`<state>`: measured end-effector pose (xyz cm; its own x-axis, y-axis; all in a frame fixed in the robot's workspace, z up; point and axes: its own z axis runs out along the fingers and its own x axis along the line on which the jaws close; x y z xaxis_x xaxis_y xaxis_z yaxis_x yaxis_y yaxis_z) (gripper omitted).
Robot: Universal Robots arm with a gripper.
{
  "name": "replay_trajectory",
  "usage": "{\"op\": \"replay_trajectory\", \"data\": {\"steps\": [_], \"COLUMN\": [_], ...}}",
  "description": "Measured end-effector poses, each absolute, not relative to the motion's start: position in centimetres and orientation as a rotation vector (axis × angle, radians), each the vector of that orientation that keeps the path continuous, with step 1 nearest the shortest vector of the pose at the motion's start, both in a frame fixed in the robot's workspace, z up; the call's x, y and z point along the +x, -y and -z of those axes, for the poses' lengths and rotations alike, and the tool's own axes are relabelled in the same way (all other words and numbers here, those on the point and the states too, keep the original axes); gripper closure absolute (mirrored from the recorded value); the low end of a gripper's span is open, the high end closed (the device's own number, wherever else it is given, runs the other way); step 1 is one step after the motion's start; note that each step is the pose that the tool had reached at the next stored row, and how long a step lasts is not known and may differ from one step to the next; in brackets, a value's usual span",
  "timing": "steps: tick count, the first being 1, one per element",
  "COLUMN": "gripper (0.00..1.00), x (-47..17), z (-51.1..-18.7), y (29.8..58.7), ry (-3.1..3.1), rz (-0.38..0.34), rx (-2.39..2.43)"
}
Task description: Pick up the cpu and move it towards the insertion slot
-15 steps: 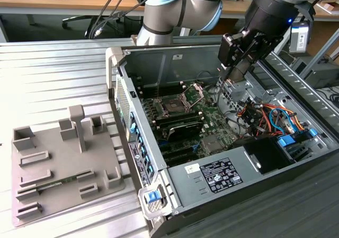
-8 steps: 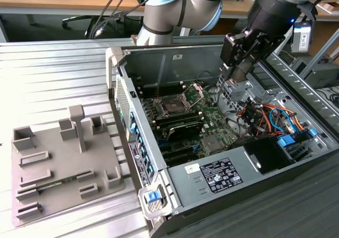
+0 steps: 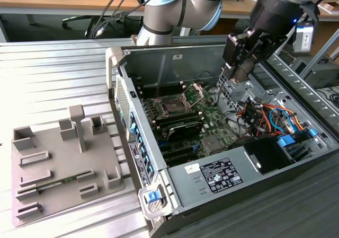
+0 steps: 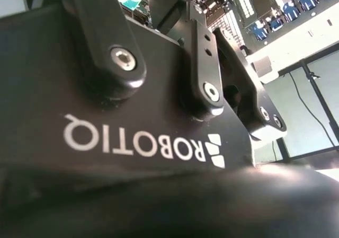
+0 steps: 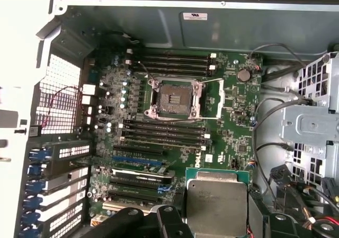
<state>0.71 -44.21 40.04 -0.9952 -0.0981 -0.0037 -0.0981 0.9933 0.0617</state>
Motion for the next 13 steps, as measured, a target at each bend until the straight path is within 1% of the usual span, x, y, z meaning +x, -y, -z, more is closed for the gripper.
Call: {"op": "replay_trajectory", "data": {"steps": [13], "gripper": [0.45], "x": [1.8], "z": [-40.0], "y": [44.2], "ry": [-3.136], "rz": [-0.097], "rx": [-0.154]}}
